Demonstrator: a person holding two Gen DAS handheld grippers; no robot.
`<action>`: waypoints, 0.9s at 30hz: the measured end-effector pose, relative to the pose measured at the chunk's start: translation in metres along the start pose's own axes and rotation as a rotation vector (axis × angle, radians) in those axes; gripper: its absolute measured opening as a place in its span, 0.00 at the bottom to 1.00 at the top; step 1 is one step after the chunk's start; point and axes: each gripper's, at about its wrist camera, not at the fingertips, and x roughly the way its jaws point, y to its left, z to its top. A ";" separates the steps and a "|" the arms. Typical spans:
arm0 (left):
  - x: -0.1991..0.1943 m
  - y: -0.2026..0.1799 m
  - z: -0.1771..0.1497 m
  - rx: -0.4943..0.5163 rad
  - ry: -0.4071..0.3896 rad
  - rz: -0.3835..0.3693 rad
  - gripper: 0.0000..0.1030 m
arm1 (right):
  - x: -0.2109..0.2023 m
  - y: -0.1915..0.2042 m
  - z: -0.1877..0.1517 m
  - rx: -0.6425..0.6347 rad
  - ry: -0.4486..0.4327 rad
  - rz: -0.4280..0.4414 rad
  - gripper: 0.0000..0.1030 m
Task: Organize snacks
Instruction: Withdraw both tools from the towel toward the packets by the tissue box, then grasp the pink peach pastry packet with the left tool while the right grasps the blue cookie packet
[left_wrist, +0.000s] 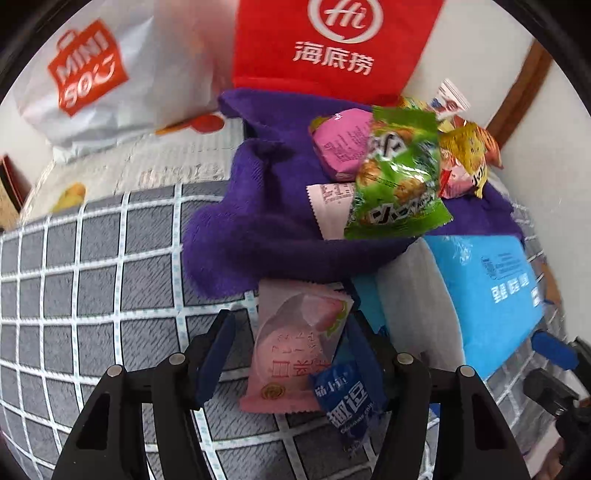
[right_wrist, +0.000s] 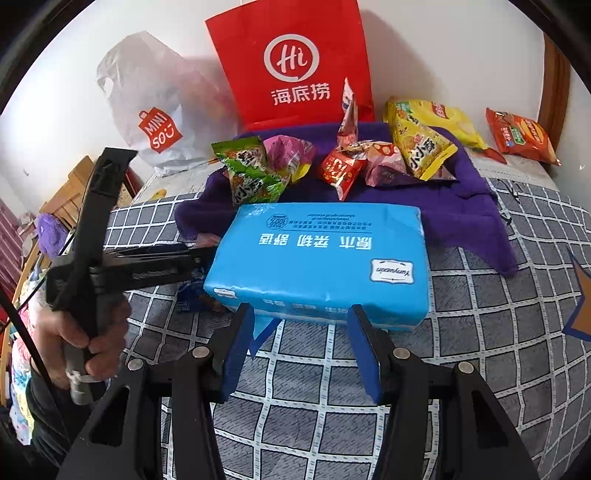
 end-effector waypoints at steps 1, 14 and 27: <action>0.000 -0.002 0.000 0.006 -0.003 0.007 0.54 | 0.001 0.002 -0.001 -0.007 -0.001 0.008 0.51; -0.044 0.035 -0.022 -0.066 -0.038 0.042 0.41 | 0.015 0.069 -0.012 -0.139 0.016 0.103 0.51; -0.060 0.086 -0.040 -0.166 -0.067 0.025 0.41 | 0.061 0.125 -0.008 -0.287 0.036 0.111 0.52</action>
